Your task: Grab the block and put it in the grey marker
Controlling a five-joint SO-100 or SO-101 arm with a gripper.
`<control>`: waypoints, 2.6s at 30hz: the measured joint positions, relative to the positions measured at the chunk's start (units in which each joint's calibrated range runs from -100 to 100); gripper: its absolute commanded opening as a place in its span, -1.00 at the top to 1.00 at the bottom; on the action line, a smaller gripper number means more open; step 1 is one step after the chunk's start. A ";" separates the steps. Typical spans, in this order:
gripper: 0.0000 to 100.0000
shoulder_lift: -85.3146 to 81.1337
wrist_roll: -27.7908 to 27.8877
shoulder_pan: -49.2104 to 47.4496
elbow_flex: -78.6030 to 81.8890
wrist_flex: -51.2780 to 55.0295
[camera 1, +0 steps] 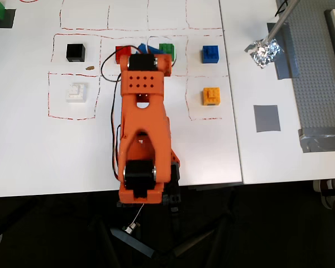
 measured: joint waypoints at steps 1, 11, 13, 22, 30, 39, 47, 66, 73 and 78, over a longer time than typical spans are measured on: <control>1.00 2.49 -0.78 1.60 -1.44 0.08; 1.00 22.35 -7.91 20.44 -17.22 7.32; 1.00 23.46 -9.08 23.73 -18.39 7.48; 0.67 31.63 -9.91 32.80 -27.95 13.42; 0.34 36.70 -9.91 36.69 -34.90 20.02; 0.17 44.26 -9.91 37.09 -38.14 21.30; 0.14 52.00 -11.23 40.98 -39.13 20.02; 0.28 60.16 -12.16 42.77 -39.04 11.58; 0.62 61.37 -12.84 42.87 -35.62 8.76; 1.00 61.02 -12.84 43.37 -34.90 5.31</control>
